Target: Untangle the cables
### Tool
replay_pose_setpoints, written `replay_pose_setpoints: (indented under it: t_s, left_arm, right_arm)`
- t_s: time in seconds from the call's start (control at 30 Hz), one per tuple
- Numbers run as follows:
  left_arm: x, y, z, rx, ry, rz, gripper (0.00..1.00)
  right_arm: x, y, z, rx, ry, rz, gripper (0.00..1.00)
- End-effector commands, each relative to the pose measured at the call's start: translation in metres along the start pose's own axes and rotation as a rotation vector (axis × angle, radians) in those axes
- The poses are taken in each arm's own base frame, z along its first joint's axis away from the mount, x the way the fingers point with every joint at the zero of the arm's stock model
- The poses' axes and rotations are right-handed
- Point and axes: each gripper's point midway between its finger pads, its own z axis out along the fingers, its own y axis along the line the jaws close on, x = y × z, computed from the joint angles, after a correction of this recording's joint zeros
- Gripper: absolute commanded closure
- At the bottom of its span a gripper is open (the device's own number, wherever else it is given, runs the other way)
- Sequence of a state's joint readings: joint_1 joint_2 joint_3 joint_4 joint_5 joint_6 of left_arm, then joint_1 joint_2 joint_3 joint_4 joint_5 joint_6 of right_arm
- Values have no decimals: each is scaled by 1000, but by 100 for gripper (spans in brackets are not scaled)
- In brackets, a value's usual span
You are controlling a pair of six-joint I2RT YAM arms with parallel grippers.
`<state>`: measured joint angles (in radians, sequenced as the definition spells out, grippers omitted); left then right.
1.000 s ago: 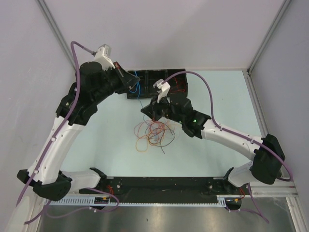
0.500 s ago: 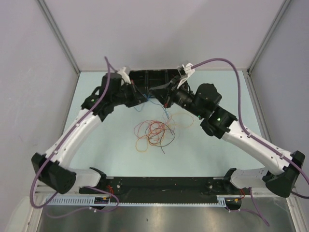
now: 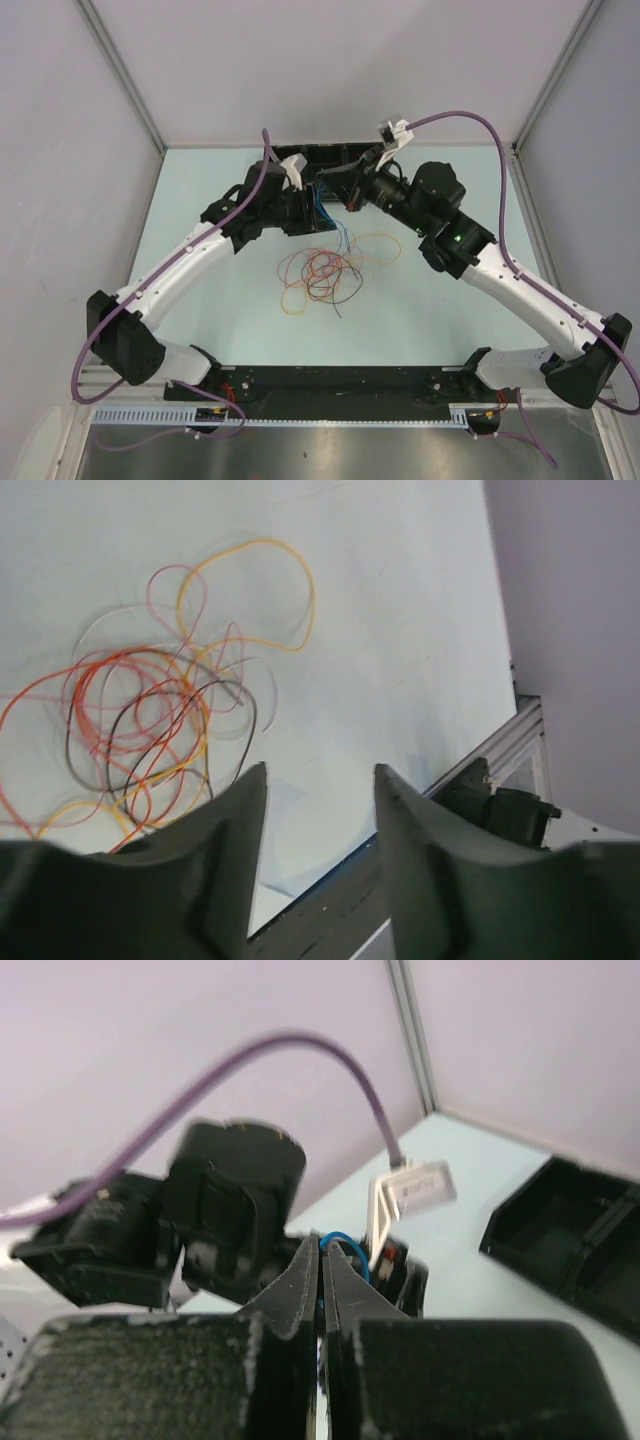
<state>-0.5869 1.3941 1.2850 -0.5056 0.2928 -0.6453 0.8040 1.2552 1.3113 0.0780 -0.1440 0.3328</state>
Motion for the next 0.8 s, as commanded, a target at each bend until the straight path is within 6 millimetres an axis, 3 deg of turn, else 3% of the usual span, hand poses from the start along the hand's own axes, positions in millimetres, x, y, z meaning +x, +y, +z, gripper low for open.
replay_pose_setpoints:
  t_s: [0.0, 0.1, 0.23, 0.4, 0.6, 0.63, 0.67, 0.77]
  left_arm:
    - [5, 25, -14, -120, -13, 48, 36]
    - [4, 44, -34, -205, -68, 79, 23]
    - [14, 69, -58, -303, -101, 91, 21]
    - [42, 103, -91, -434, -113, 106, 21]
    - [59, 117, -131, -443, -212, 166, 20]
    - [60, 117, -136, -436, -233, 175, 21]
    - [62, 124, -138, -455, -252, 181, 20]
    - [56, 112, -153, -393, -342, 190, 20]
  right_arm:
    - [-80, 21, -13, -66, -221, -32, 100]
    - [-83, 11, -11, -50, -227, -39, 100]
    - [-87, -3, -4, -25, -226, -53, 100]
    - [-96, -19, 12, 6, -223, -94, 100]
    - [-85, -50, 47, 52, -183, -144, 100]
    - [-91, -54, 50, 62, -197, -150, 100]
    - [-81, -65, 60, 76, -179, -142, 100]
    - [-78, -84, 76, 105, -179, -142, 100]
